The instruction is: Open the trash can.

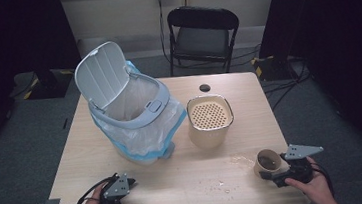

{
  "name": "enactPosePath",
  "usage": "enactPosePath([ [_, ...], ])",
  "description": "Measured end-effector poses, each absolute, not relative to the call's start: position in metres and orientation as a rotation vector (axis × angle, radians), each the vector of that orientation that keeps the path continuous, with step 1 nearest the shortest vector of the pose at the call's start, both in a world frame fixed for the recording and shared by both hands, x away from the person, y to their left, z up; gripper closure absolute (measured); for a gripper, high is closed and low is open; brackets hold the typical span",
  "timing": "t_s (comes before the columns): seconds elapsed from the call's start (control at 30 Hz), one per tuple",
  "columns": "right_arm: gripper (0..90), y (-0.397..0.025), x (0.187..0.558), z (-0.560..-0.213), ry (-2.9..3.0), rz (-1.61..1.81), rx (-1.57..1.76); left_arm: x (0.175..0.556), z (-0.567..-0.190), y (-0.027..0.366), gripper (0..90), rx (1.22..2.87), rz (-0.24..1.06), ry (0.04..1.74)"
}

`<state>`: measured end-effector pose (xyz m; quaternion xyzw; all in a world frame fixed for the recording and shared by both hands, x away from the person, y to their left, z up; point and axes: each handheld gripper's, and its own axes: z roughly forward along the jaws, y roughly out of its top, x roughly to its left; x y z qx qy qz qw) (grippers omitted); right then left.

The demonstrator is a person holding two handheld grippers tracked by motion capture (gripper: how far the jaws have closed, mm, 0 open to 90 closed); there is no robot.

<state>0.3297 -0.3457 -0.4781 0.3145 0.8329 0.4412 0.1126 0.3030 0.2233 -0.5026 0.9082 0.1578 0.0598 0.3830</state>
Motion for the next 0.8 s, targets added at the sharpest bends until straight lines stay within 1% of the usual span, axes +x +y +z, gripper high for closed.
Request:
enactPosePath([
  [0.3, 24.4, -0.343, 0.332, -0.477, 2.441, 1.314, 0.940, 0.303, -0.503, 0.223, 0.0, 2.317, 0.153, 0.400],
  [0.8, 26.1, -0.345, 0.335, -0.469, 2.460, 1.231, 0.931, 0.303, -0.503, 0.223, 0.0, 2.314, 0.154, 0.404],
])
